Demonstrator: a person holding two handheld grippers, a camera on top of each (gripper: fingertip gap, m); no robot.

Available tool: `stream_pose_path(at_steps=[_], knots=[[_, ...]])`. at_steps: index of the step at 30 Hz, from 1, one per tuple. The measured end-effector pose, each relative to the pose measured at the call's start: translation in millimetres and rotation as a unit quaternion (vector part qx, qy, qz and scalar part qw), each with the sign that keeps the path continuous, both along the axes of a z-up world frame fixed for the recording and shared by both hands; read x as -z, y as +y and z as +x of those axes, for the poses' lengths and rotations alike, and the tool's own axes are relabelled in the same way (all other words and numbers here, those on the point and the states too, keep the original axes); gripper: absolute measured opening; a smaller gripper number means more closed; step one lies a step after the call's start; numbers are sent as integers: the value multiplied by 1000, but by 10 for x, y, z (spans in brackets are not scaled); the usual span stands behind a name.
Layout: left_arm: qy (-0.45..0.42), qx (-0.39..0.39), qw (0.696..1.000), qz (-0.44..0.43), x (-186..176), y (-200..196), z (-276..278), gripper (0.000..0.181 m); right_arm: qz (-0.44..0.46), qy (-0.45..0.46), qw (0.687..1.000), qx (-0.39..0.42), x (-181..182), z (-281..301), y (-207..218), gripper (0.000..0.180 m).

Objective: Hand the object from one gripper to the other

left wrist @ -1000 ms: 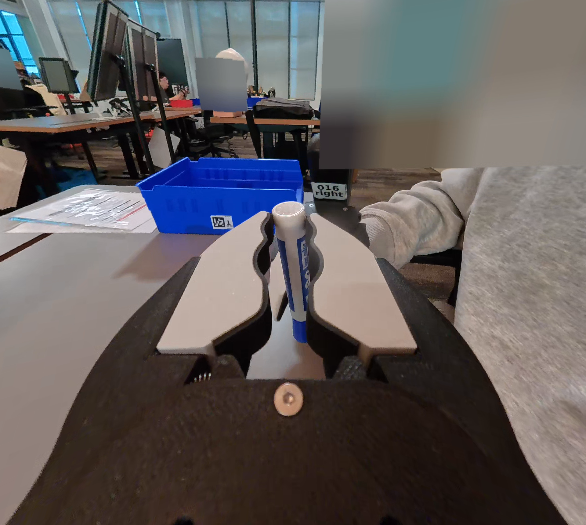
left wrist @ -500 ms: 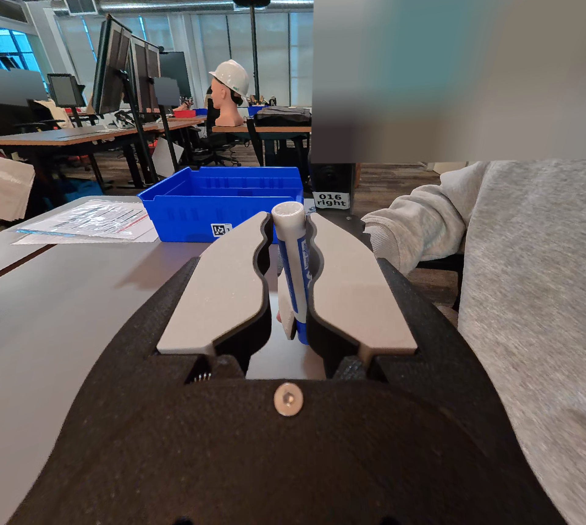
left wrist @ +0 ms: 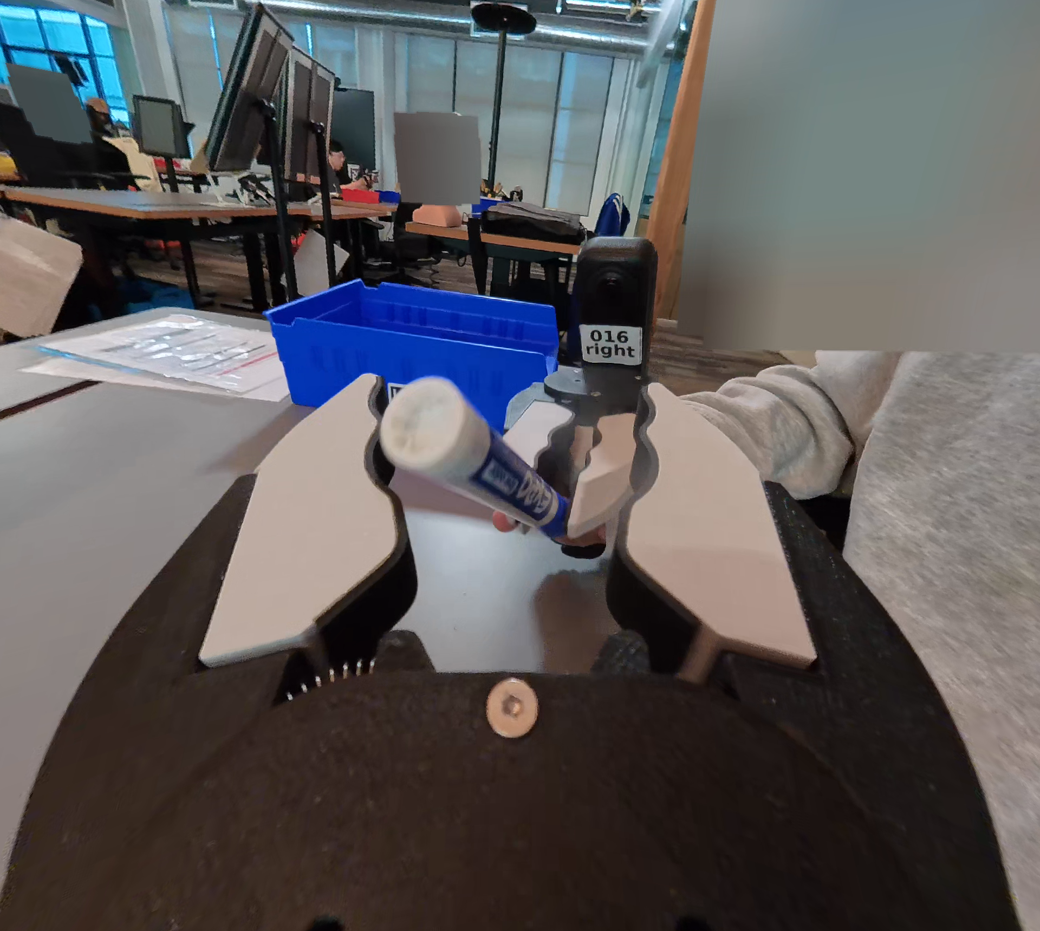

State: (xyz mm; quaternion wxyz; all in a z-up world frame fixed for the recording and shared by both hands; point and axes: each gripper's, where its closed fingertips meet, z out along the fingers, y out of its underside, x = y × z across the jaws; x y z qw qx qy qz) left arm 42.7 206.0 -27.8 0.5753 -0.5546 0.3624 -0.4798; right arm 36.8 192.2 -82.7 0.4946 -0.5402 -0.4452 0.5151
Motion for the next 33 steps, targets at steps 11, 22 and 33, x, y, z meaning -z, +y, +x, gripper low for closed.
stream_pose_path(at_steps=[11, 22, 33], knots=[[-9, 63, 994, -89, 197, -43, 80, 40, -39, 95, 995, 16, -250, 123, 94, 18], [-38, 62, 992, -107, 160, -56, 84, 16, -44, 73, 996, 22, -176, 3, 52, 18], [-11, 74, 992, -101, 243, -103, 131, 17, -12, 27, 999, 25, -92, -45, 25, 19]])
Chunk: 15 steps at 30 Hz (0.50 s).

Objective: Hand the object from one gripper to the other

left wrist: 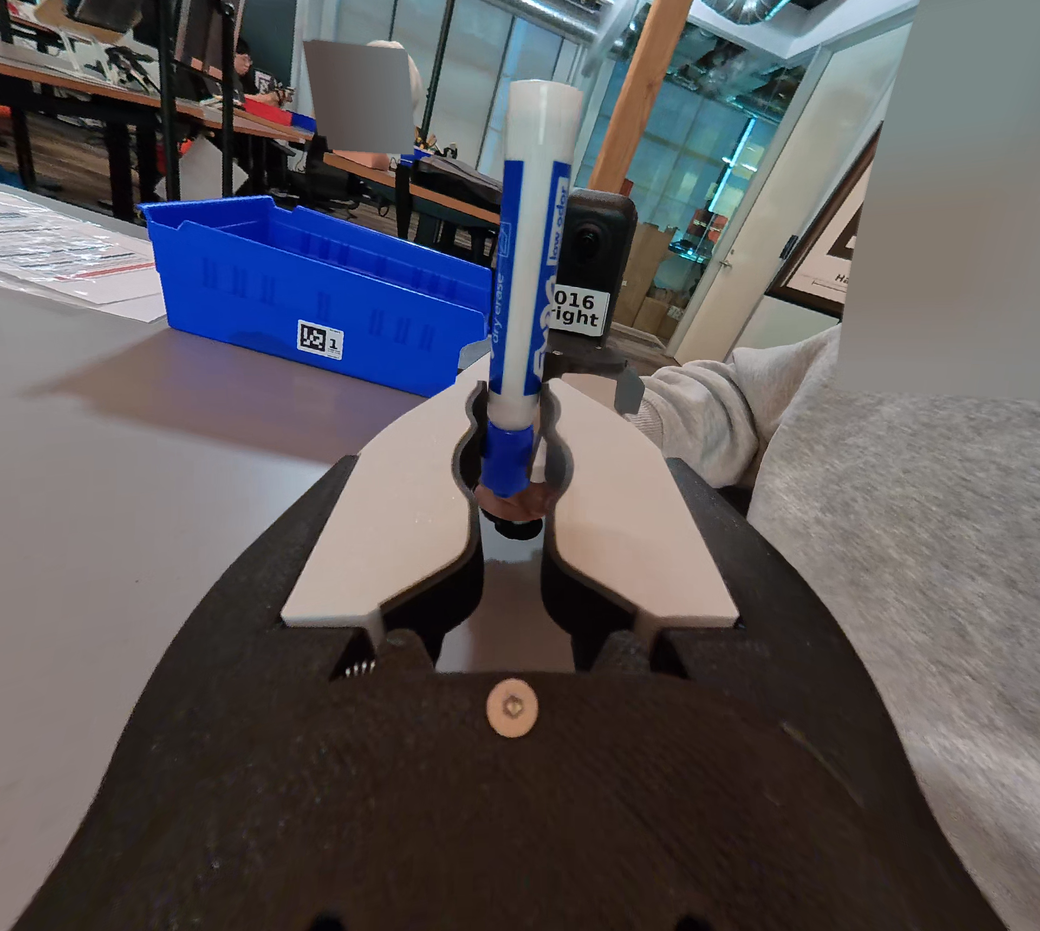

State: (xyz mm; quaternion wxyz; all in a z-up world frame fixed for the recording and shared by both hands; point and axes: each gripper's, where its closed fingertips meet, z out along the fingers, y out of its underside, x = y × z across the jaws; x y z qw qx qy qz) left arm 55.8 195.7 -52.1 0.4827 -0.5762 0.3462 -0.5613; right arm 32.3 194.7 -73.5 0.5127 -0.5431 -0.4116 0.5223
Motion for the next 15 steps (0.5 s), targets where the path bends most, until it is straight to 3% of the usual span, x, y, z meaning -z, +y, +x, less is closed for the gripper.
stream_pose_path(at_steps=[13, 15], knots=[[18, 3, 1000, 23, 29, -29, 11, 17, 8, -10, 1000, -9, 17, -13, -31, 19], [22, -3, 999, 35, 24, -26, 6, 17, 3, -25, 1000, -16, 68, -18, -26, 41]])
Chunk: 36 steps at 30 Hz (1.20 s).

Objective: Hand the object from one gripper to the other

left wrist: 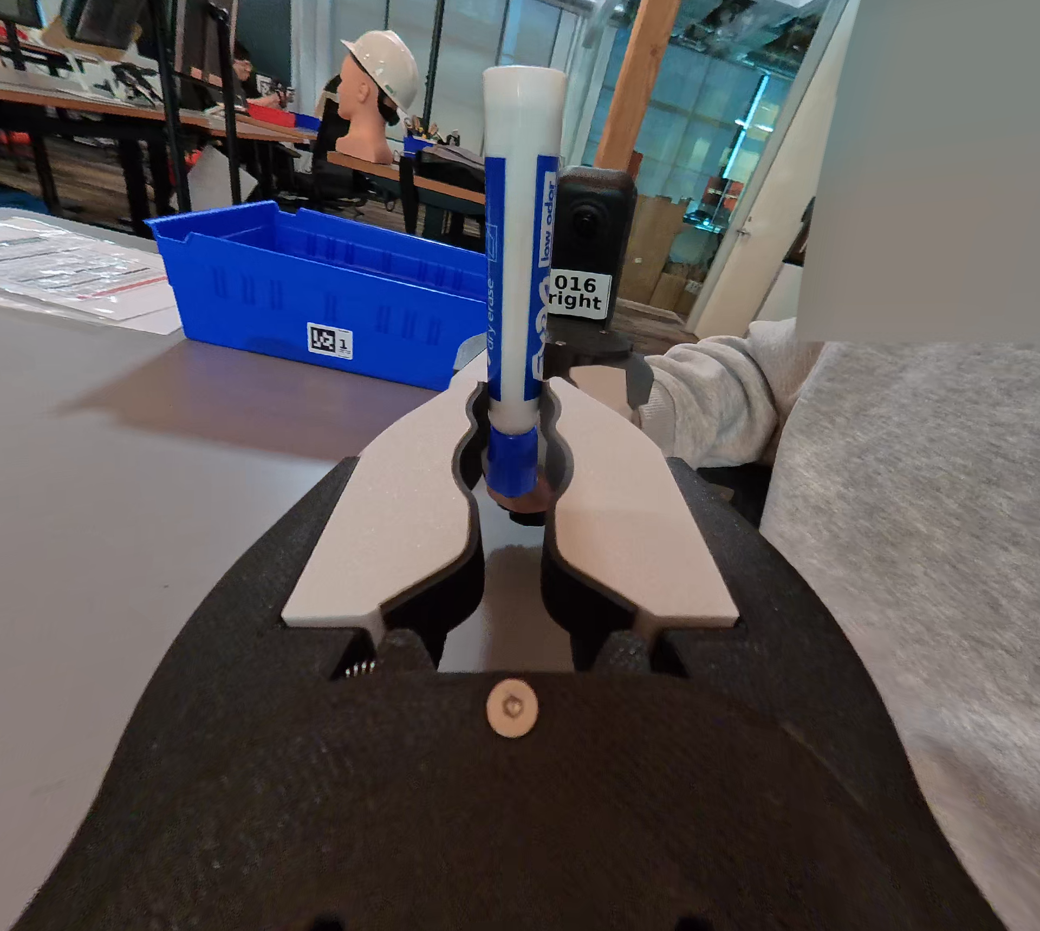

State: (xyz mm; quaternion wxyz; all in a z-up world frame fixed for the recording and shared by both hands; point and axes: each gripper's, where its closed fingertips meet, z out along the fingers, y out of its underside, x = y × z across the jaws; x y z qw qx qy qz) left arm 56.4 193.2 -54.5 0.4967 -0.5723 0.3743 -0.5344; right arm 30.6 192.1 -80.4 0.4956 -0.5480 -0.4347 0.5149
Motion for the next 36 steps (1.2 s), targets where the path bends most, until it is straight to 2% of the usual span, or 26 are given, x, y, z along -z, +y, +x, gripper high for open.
stream_pose_path(at_steps=[1, 2, 5, 10, 23, 30, 36], knots=[[3, -7, 1000, 6, -4, 17, -10, 17, -4, -17, 1000, 0, 54, -1, 19, 52], [7, -14, 1000, 12, -4, 36, -23, 17, -7, -33, 999, 3, 101, 10, 47, 54], [26, -33, 999, 25, 40, 107, -65, 17, -12, -32, 999, 28, 94, 103, 178, 48], [45, -34, 998, 19, 211, 152, -58, 17, -34, 24, 997, 57, -123, 297, 320, 38], [73, 7, 997, 9, 466, -4, 106, 17, 45, 47, 996, 66, -445, 296, 128, 31], [79, 31, 996, -4, 554, -81, 175, 17, 47, 37, 995, 80, -457, 290, 141, 20], [76, 27, 997, -5, 546, -70, 170, 17, 42, 37, 995, 78, -462, 289, 138, 20]])
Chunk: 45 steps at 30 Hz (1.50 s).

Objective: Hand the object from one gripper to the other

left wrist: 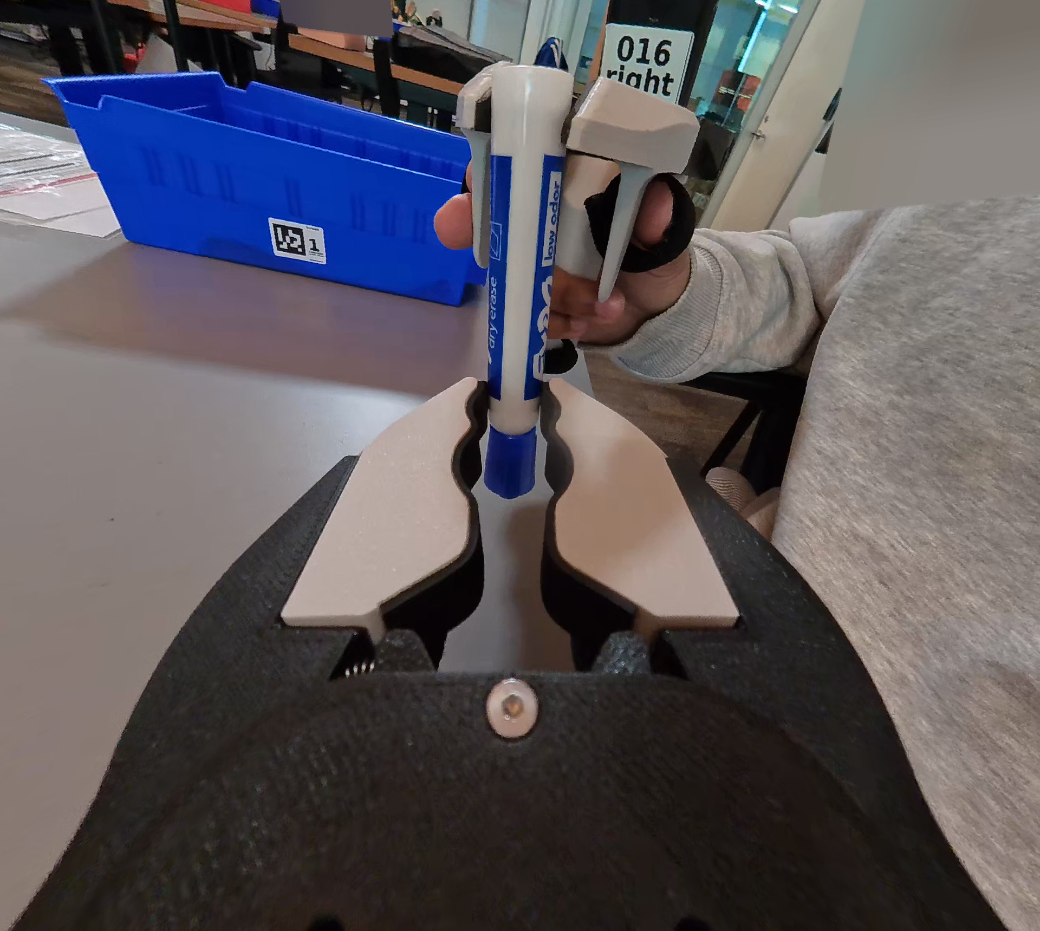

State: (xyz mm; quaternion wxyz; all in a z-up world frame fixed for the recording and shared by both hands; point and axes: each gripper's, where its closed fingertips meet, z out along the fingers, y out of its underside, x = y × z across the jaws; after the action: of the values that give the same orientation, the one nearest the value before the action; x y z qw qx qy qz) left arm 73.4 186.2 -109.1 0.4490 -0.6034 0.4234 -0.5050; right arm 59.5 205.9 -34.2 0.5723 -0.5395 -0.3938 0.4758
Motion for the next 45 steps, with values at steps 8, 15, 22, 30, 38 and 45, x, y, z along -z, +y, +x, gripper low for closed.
stream_pose_path(at_steps=[8, 15, 22, 30, 38, 45], knots=[[-9, -35, 999, 36, -53, 52, -5, 56, 5, -8, 1000, 5, 24, 11, 10, 20], [1, -42, 996, 73, -113, 21, -8, 41, -11, -17, 1000, -4, 136, -26, 10, 20], [-25, -60, 995, 75, -263, 68, -82, 27, -15, -29, 999, -29, 243, -126, -85, 19], [-35, -40, 996, 69, -295, 13, -71, 18, -7, -26, 999, -42, 244, -142, -150, 19], [-48, -33, 997, 47, -346, 35, -110, 18, 3, -26, 999, -44, 222, -109, -124, 44], [-66, -55, 995, 47, -506, 140, -233, 18, -97, -61, 991, -72, 445, -82, -37, 45]])
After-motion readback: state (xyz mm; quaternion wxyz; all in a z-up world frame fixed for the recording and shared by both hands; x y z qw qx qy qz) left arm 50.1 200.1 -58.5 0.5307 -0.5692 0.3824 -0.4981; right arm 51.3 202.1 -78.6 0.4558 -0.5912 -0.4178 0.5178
